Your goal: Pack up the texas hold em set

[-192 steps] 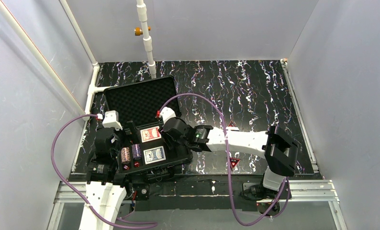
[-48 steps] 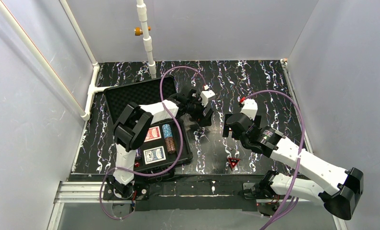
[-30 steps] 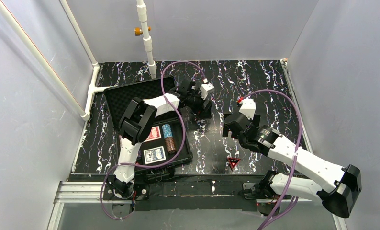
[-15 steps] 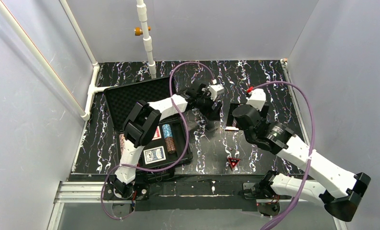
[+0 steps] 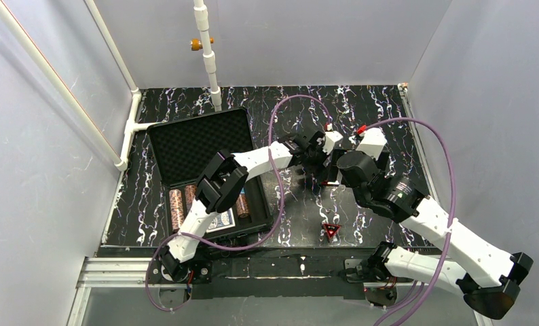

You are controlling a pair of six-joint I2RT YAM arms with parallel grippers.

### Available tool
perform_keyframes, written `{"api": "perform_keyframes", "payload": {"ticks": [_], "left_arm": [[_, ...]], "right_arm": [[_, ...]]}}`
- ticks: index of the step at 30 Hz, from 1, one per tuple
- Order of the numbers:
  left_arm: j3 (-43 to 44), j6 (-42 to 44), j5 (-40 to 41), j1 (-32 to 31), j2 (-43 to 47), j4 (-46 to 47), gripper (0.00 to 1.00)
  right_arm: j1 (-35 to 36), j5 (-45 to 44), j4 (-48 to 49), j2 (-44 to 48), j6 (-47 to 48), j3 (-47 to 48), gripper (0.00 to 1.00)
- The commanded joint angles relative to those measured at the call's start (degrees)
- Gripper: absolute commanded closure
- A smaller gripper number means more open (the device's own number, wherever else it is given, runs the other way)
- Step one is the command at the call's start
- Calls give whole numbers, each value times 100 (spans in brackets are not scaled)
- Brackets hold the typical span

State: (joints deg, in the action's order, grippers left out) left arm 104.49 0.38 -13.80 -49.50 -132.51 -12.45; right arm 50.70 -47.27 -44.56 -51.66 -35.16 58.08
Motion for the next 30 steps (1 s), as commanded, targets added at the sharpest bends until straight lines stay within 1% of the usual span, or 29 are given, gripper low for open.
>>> {"api": "perform_keyframes", "payload": {"ticks": [1,4,7,10,13,20,24,30], "left_arm": [[122,-502,1092,-155,133,-468,14],[214,-858,1508,-278,136,-603,12],[310,-1020,1897,-454,133,-708,12],[420,-1182,2120,-595,122,-768,11],[570,-1348,2149,-697,89,-882,11],[880,-1383,2080,-885,-42,-1100,9],[1083,-1434,2022,-932,-220,-1263,9],[1426,-1434,2171,-1042,-530,-1462,9]], "right_arm": [[-25,-344,-174,148,17,390,2],[-25,-480,-236,179,58,515,2],[-25,-560,-259,191,134,640,1],[-25,-603,-300,212,175,744,2],[-25,-609,-325,267,185,753,2],[-25,-567,-369,395,158,689,1],[-25,-540,-387,412,165,680,2],[-25,-430,-385,411,176,670,2]]}}
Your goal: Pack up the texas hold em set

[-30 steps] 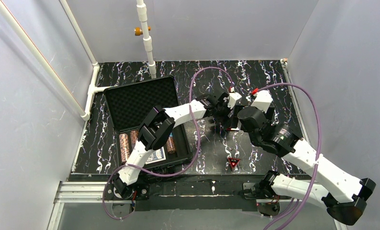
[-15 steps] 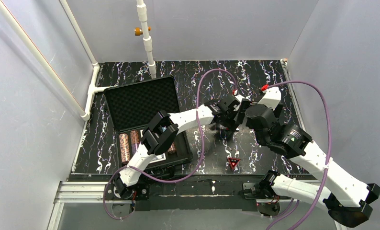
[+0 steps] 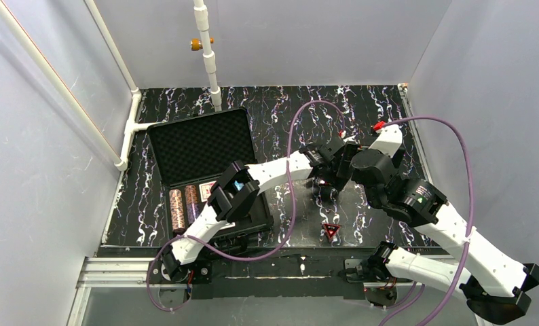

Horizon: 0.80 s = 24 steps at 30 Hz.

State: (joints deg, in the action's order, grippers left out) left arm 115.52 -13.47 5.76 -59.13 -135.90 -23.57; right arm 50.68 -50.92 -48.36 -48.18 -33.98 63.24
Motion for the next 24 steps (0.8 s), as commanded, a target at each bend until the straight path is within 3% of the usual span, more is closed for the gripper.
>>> {"api": "perform_keyframes", "payload": {"ticks": [1,11,24], "left_arm": [[405,-50,252,-80,-253,-412,9],[648,-120,435,-146,-526,-534,13],[476,-244,837,-260,-543,-569,28]], "right_arm": [[-23,-48,-13,68,51,153,2],[-23,-2,-17,108,40,103,1],[-23,48,31,97,22,5,2]]}}
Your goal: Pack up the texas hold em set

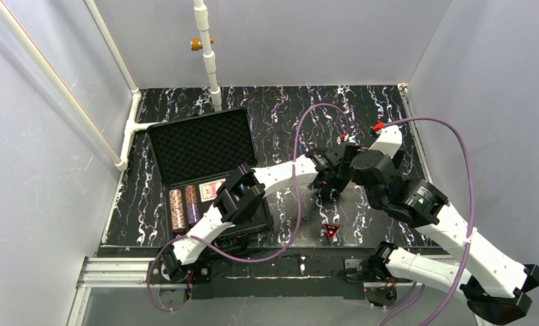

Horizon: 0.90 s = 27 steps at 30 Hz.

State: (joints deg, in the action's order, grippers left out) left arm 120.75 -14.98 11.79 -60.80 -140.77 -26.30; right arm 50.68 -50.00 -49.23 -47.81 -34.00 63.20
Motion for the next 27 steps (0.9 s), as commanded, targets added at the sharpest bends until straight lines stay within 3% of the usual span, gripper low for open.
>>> {"api": "perform_keyframes", "payload": {"ticks": [1,10,27], "left_arm": [[-62,-111,262,-105,-49,-294,30],[-176,-192,334,-129,30,-293,49],[-455,57,392,-160,842,-314,64]], "right_arm": [[-23,-44,120,49,25,18,2],[-27,-48,98,44,18,28,2],[-23,88,241,-29,69,185,2]]}}
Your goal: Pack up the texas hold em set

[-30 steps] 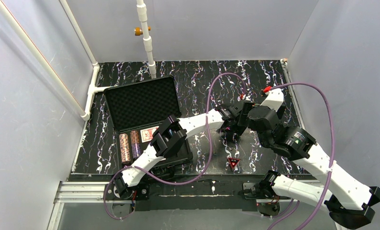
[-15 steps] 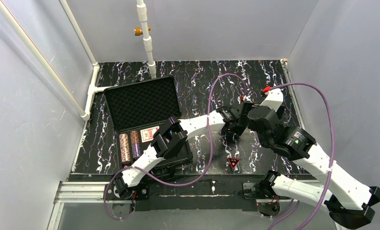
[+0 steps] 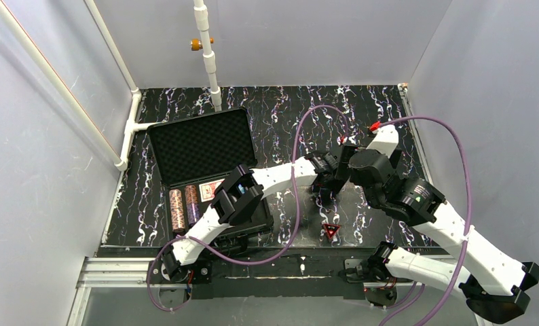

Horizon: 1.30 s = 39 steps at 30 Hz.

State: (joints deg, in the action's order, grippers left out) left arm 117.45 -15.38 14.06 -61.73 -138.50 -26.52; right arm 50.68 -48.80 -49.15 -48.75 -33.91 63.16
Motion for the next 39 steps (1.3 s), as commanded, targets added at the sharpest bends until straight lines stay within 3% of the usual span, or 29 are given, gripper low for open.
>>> {"api": "perform_keyframes", "payload": {"ticks": [1,22,39], "left_arm": [[-144,96,166,-74,666,-299,64],[-704,-168,381,-93,1688,-600,73],[-2402,-481,1309,-82,3138,-635,75]], "right_arm": [[-23,-31,238,73,60,189,2],[-24,87,417,33,265,405,2],[-23,331,1304,516,494,373,2]]}}
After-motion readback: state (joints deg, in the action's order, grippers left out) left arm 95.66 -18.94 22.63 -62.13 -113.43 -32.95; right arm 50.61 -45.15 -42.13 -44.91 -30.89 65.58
